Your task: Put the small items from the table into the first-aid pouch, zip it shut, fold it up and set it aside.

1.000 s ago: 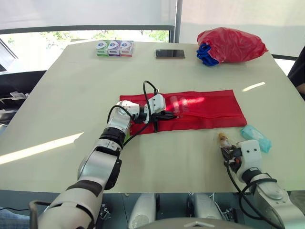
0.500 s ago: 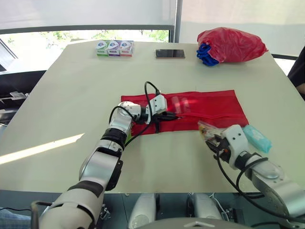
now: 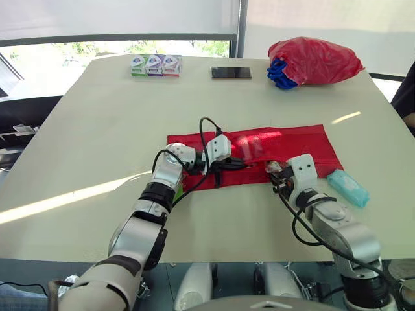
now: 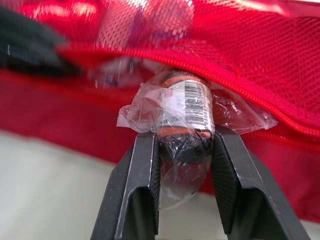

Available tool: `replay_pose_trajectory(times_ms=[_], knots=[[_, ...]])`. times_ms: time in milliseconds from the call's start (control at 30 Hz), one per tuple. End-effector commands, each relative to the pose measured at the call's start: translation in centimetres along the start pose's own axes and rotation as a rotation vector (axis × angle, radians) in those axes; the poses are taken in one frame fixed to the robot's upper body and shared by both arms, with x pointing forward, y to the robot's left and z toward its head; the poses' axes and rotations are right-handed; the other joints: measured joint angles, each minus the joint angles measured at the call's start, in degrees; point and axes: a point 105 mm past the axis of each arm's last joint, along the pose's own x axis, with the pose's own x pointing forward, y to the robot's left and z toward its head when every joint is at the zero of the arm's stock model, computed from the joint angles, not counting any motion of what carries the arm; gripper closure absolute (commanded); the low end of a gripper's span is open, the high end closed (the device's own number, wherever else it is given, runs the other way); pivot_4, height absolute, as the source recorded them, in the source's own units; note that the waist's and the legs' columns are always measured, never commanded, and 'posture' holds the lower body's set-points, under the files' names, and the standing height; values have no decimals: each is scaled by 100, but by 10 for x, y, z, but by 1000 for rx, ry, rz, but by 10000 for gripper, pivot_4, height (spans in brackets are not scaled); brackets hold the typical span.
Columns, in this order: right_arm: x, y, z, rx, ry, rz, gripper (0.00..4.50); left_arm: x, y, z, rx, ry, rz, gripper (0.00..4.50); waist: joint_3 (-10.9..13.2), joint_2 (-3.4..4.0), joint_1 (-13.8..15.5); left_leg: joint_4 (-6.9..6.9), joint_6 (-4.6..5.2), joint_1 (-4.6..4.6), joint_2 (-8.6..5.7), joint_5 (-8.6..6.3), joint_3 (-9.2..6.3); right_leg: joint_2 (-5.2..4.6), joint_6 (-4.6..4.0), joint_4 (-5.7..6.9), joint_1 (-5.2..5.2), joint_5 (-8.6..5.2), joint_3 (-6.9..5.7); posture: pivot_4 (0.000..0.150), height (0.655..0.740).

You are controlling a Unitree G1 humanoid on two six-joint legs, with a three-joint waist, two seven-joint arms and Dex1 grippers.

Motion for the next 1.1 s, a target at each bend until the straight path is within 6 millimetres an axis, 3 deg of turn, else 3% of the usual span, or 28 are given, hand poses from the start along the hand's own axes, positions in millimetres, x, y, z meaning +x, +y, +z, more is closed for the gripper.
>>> replay_pose_trajectory(times_ms=[33,600,867,933,1000,1100], knots=[[1,3,11,-4,-62,-28,36202,5,-4,9,30,-26,-30,45000,0,0,-10,0,0,0,0,0,-1,0,0,0,0,0,0,1500,7400],[35,-5,26,64,-124,-150,36202,9,-10,10,39,-35,-68,45000,0,1,-138,-2,-5,1,1,3,-2,1,0,4,-2,0,0,1500,7400],[35,-7,25,56,-124,-143,36202,9,-7,11,40,-34,-54,45000,0,2,-140,-2,-7,1,1,4,-1,1,0,5,-3,0,1,1500,7400],[27,-9,21,52,-115,-138,26006,7,-5,9,34,-30,-40,45000,0,2,-135,-2,-6,1,1,4,-1,1,0,4,-3,0,1,1500,7400],[19,-9,16,46,-103,-123,18757,5,-4,7,31,-25,-34,45000,0,2,-126,-2,-5,0,1,3,-2,1,0,3,-2,0,1,1500,7400],[6,-6,10,35,-82,-100,18757,3,-4,5,26,-18,-29,45000,0,2,-141,-3,-1,0,1,1,0,1,0,2,-2,0,2,1500,7400]])
